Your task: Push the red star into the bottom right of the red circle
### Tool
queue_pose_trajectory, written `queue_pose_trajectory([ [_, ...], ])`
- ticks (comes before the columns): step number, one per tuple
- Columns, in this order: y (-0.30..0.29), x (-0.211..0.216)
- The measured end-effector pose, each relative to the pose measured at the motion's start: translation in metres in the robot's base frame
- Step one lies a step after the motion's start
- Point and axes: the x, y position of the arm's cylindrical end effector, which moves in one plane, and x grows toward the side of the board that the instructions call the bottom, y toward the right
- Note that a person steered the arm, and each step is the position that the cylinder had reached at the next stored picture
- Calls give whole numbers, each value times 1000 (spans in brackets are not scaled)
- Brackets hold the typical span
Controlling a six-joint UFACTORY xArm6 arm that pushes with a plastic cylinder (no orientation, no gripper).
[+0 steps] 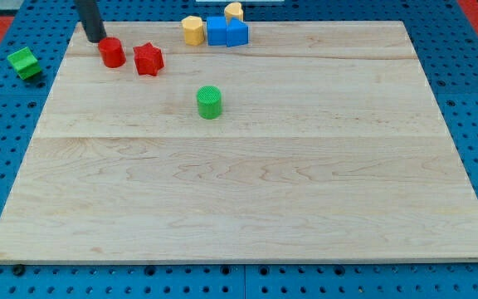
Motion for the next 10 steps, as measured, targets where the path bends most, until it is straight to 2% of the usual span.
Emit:
queue_pose_trajectory([
  [1,40,2],
  [2,14,16],
  [3,18,20],
  [4,71,8],
  [7,115,64],
  [9,77,78],
  [10,76,92],
])
